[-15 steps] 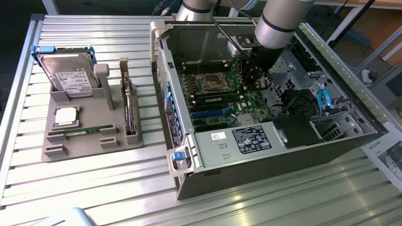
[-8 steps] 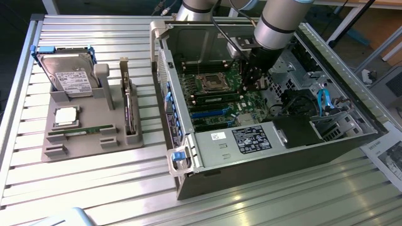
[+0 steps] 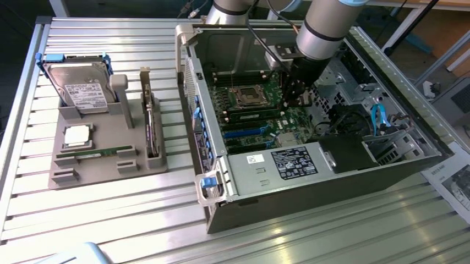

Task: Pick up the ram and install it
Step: 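Press down the ram until it locks into place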

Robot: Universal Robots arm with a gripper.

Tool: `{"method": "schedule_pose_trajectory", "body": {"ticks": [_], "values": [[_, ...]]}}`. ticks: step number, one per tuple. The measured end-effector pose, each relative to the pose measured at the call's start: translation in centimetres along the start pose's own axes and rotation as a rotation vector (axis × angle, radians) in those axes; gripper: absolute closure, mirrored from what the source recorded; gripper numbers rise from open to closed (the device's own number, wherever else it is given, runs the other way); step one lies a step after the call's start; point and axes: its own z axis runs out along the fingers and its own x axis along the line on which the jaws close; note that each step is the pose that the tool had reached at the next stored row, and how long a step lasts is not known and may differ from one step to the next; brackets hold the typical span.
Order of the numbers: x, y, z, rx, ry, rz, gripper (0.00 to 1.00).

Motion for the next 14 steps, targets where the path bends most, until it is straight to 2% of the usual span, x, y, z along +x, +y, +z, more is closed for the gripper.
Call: {"method": "schedule_pose_trajectory", "body": {"ticks": [14], "values": [[0.01,0.01,0.34,-0.0001,0.0005,0.000,0.90]]}}
